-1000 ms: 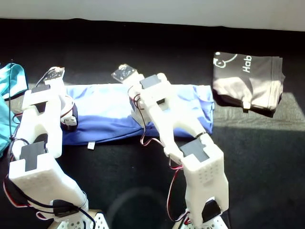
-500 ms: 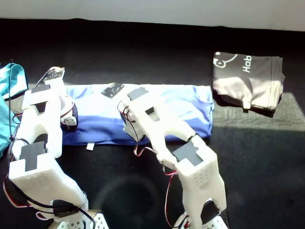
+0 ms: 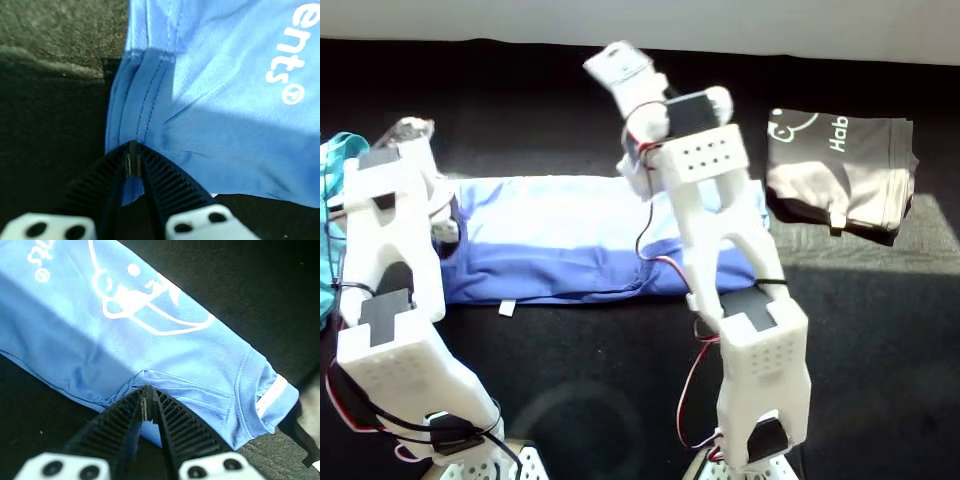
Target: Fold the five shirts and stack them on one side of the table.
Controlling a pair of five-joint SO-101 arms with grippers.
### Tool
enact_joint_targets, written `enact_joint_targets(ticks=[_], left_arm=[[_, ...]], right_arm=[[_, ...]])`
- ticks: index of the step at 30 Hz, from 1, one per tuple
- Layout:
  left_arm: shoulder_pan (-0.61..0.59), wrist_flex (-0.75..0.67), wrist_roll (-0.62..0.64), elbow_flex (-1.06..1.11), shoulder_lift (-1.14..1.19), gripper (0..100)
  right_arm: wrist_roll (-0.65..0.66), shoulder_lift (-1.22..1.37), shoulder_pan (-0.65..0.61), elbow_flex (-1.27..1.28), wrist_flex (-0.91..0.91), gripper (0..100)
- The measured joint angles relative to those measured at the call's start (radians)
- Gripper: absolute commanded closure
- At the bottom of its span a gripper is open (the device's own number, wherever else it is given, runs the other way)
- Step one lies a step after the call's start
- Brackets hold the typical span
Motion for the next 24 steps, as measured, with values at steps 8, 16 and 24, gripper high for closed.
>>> enact_joint_targets(ticks=[8,16,24], left_arm=[[-0.04,0.092,-0.002,-0.206,0.023,77],[-0.061,0.002,-0.002,-0.216,0.189,78],[-0.066,-0.025,0.0,-0.336,0.331,78]], right_arm=[[0.0,-0.017,0.13,-0.025,0.012,99.2],[0.023,-0.394,0.155,0.256,0.012,99.2],[0.121,-0.937,0.176,0.841,0.014,99.2]])
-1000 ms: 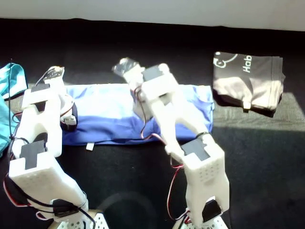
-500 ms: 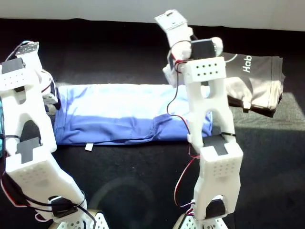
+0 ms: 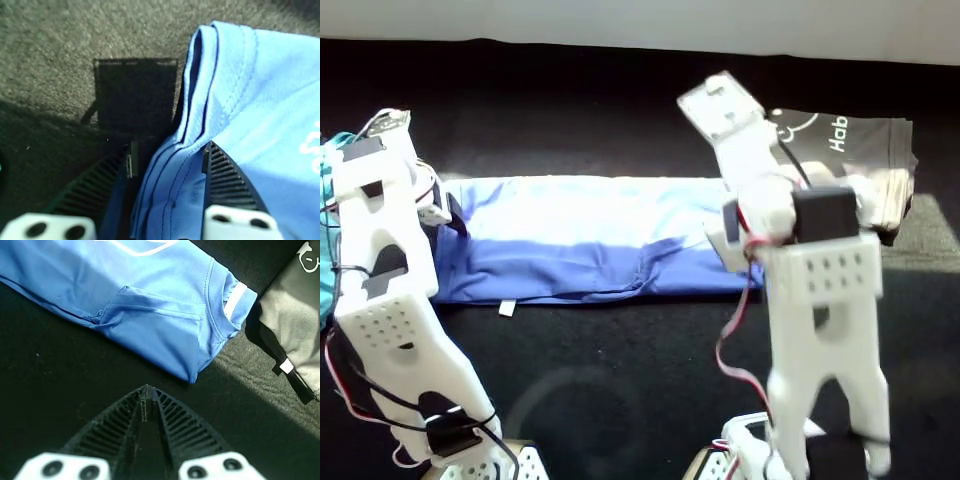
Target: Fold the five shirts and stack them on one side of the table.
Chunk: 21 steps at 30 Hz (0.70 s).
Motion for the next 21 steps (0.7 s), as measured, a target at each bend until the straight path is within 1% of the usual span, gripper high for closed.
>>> enact_joint_targets(ticks=[4,8,10,12,13,14,16,21], left_arm=[[0.002,0.028,-0.003,-0.077,0.08,78],[0.02,0.104,-0.005,-0.175,0.144,78],[0.031,0.15,-0.005,-0.224,0.17,84],[0.043,0.195,-0.002,-0.269,0.193,97],[0.049,0.212,-0.002,-0.29,0.206,100],[0.055,0.226,0.0,-0.31,0.216,98],[0.071,0.242,0.0,-0.344,0.239,99],[0.074,0.252,0.002,-0.371,0.261,99]], right_arm=[[0.012,-0.193,0.051,0.184,0.0,99.2],[0.012,-0.265,0.106,0.299,0.0,99.2],[0.012,-0.276,0.127,0.338,0.0,99.2],[0.012,-0.279,0.152,0.367,0.0,99.2],[0.012,-0.281,0.167,0.379,-0.002,99.2],[0.012,-0.287,0.184,0.394,-0.005,99.2],[0.012,-0.301,0.226,0.422,-0.025,99.2],[0.012,-0.341,0.361,0.551,-0.117,99.2]])
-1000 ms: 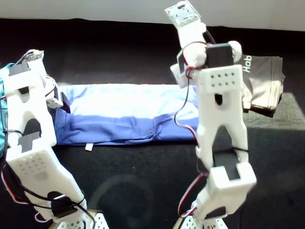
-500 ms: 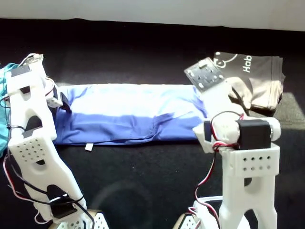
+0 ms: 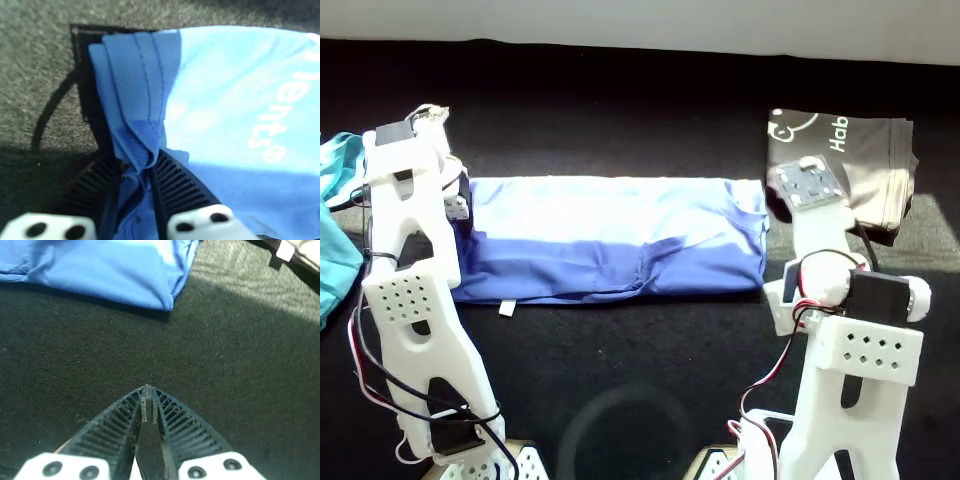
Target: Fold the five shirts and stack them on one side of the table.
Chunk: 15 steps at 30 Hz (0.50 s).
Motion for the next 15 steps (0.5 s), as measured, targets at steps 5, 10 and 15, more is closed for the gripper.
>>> enact_joint_targets(ticks=[5,10,15], left_arm=[[-0.028,0.002,-0.002,0.0,-0.014,99],[-0.106,0.025,-0.002,0.003,-0.075,99],[-0.126,0.074,-0.029,0.003,-0.164,99]], right_arm=[[0.04,-0.072,0.106,0.252,-0.176,99.2],[0.04,-0.12,0.166,0.522,-0.327,99.2],[0.04,-0.127,0.253,0.675,-0.439,99.2]])
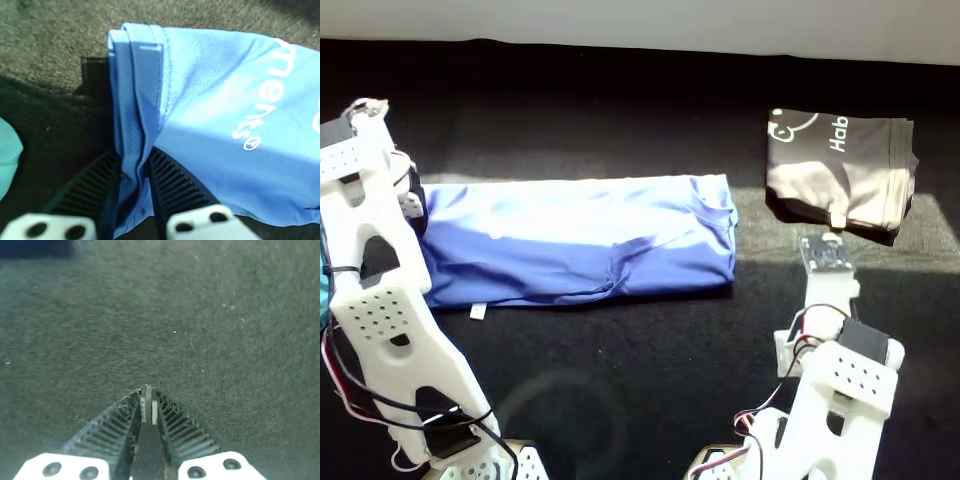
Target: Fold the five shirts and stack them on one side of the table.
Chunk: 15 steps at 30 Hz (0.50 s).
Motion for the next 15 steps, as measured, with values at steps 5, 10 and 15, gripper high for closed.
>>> enact_joint_targets(ticks=[5,10,15], left_arm=[[0.049,0.077,0.0,0.0,-0.052,99],[0.199,0.106,0.035,0.058,-0.104,99],[0.368,0.107,0.097,0.146,-0.176,99]], right_arm=[[0.006,0.0,0.092,0.15,-0.176,99.2],[0.006,-0.015,0.155,0.308,-0.368,99.2],[-0.017,-0.026,0.169,0.356,-0.425,99.2]])
